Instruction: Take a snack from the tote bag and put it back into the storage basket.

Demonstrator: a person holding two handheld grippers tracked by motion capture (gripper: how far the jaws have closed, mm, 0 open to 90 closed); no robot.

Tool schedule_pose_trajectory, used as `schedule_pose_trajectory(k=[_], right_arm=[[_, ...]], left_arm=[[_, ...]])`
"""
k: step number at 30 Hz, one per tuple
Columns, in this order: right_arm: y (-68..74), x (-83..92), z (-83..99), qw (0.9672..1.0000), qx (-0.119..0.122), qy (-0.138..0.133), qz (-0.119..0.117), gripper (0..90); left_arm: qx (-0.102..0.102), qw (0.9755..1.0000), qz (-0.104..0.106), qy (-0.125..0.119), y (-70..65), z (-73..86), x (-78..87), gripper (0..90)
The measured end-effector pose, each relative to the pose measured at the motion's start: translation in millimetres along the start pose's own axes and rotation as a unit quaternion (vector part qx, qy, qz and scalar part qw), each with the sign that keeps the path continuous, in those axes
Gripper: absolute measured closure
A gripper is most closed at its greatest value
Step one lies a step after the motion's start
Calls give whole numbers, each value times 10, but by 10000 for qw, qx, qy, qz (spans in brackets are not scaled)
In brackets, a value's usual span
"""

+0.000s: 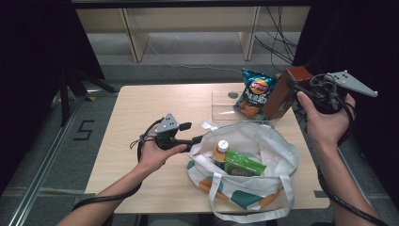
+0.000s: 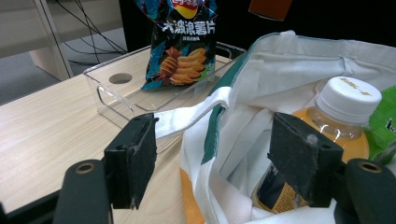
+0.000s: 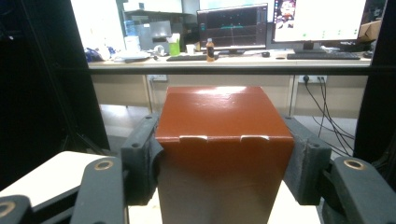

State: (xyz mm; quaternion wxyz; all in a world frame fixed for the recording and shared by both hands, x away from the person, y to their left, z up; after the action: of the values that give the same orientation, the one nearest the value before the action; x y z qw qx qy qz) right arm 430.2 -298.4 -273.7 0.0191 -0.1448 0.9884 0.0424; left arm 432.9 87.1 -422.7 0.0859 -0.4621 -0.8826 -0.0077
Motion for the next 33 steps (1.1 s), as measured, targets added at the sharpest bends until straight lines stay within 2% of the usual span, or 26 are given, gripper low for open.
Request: schedule_pose_trajectory(k=[3, 5, 10, 14, 20, 23, 28, 30, 33], right_arm=[[-12, -29, 18, 10000, 8, -14, 23, 396], [-13, -45, 28, 10000, -74, 38, 42, 397], [-46, -91, 51, 10000, -28, 43, 64, 396], [-55, -129, 85, 9997, -171, 83, 146, 396], [-115, -189, 118, 9998, -67, 109, 181, 396], [-125, -208, 127, 9995, -129, 130, 246, 396], [-163, -242, 146, 9995, -61, 136, 271, 396], [-162, -256, 167, 9992, -177, 159, 311, 396], [-188, -273, 192, 9991, -126, 206, 335, 396]], left_arm=[[8, 10000, -2, 2, -1, 1, -1, 314], [3, 10000, 7, 0, -1, 1, 0, 314], [9, 10000, -2, -12, 0, -1, 1, 314], [6, 10000, -3, -10, 2, -1, 1, 314], [8, 10000, -1, -12, 3, 0, 1, 314], [2, 10000, -1, -5, 5, 1, 3, 314], [11, 10000, -5, -15, 3, -2, 5, 314], [11, 10000, -8, -8, 6, -1, 6, 314], [0, 10000, -1, -3, 7, 1, 4, 314]])
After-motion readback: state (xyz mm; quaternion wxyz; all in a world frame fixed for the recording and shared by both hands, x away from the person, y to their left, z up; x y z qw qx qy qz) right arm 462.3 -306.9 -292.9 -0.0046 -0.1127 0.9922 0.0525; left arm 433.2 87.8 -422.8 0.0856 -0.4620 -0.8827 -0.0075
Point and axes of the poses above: each handheld gripper's, and its own axes: x roughly backward along the jaws, z roughly out of its underside, y roughly to its left, the point moved 2 cm from there along -x, roughly forward along the jaws, and after that the axes turned 10 degrees about -y, right-handed, at the moved point
